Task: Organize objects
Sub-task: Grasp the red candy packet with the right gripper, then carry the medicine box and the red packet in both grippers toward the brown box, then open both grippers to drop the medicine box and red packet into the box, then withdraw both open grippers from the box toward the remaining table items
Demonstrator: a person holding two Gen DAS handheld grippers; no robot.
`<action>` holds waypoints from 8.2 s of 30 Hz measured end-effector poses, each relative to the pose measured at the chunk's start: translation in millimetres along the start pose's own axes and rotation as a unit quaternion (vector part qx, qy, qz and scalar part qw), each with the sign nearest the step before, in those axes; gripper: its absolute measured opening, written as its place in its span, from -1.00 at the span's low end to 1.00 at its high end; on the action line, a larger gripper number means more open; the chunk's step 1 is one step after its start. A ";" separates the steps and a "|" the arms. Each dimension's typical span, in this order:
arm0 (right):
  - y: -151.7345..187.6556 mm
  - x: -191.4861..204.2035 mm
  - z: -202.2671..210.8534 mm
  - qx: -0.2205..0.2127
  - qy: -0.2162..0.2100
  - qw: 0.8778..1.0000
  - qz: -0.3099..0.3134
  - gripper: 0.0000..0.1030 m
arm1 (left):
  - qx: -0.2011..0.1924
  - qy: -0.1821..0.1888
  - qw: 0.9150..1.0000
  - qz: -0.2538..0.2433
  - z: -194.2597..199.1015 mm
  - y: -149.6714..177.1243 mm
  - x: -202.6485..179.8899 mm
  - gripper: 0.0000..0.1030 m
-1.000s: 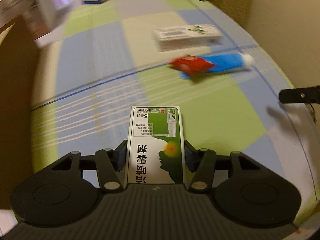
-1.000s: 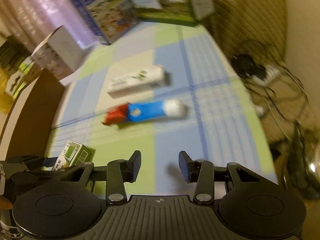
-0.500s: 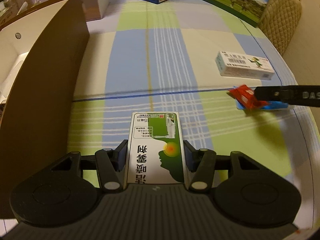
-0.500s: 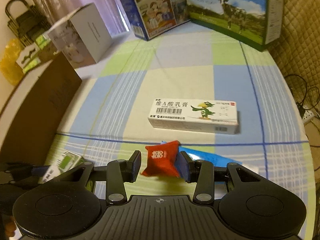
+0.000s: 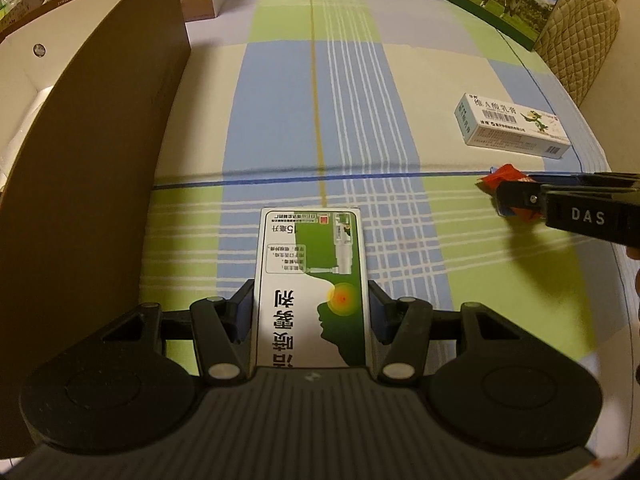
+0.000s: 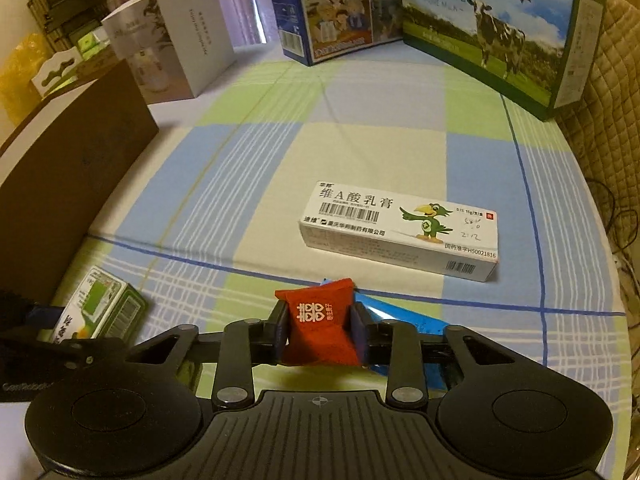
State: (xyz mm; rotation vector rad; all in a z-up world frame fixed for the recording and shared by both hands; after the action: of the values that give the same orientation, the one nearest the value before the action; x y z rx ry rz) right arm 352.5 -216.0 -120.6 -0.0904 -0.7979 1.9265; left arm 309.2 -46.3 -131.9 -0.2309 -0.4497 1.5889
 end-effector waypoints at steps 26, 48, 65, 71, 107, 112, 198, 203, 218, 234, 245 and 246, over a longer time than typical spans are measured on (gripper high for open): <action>33.7 52.7 76.0 -0.034 -0.085 0.996 -0.019 -0.48 | -0.032 0.033 0.999 -0.017 56.2 33.6 8.2 -0.01; 72.4 53.5 91.0 -0.013 -0.070 0.996 -0.050 -0.48 | 0.014 0.033 0.998 -0.053 34.7 64.4 4.8 -0.01; 62.7 76.1 93.8 -0.024 -0.087 0.996 -0.028 -0.48 | -0.028 0.044 0.998 -0.034 75.7 61.4 19.6 -0.01; 59.0 92.3 93.5 -0.028 -0.094 0.995 -0.018 -0.48 | -0.047 0.047 0.997 -0.024 92.9 59.1 33.2 -0.01; 1.4 252.9 51.1 -0.059 -0.175 0.981 0.064 -0.48 | -0.137 0.014 0.989 0.054 156.6 45.2 200.5 -0.01; -14.6 273.5 29.4 -0.056 -0.178 0.980 0.075 -0.48 | -0.141 0.000 0.988 0.058 150.3 33.3 226.3 -0.01; -105.8 275.1 -33.4 -0.077 -0.148 0.985 0.047 0.18 | -0.092 -0.021 0.993 0.069 86.7 -51.0 282.5 0.75; -89.8 278.7 -14.4 -0.081 -0.150 0.984 0.045 0.26 | -0.096 -0.021 0.993 0.067 106.3 -31.1 273.9 0.80; -31.9 266.2 36.5 -0.075 -0.150 0.986 0.020 0.32 | -0.091 0.003 0.995 0.049 142.1 26.3 236.7 0.80; 20.7 211.2 92.7 -0.073 -0.130 0.989 -0.020 0.33 | -0.080 0.025 0.996 0.013 162.6 60.2 164.1 0.80; 49.1 142.2 128.4 -0.073 -0.094 0.991 -0.066 0.33 | -0.067 0.046 0.996 -0.030 160.4 62.4 92.9 0.80; 50.7 135.2 130.2 -0.072 -0.091 0.991 -0.070 0.33 | -0.066 0.047 0.996 -0.034 159.8 61.6 85.8 0.80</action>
State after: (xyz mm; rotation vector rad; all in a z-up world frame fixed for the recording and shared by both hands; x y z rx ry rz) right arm 195.6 -181.8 -11.0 0.0531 -1.0382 1.7611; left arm 180.8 14.5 -3.4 -0.3866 -0.4845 1.4768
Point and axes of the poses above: each gripper's, at about its wrist camera, not at the fingertips, and z roughly against the way its jaws point, x to its left, y to its underside, the point moved 1 cm from there along -z, roughly the way its jaws point, and after that the axes turned 9 degrees about -y, right-handed, at the moved point
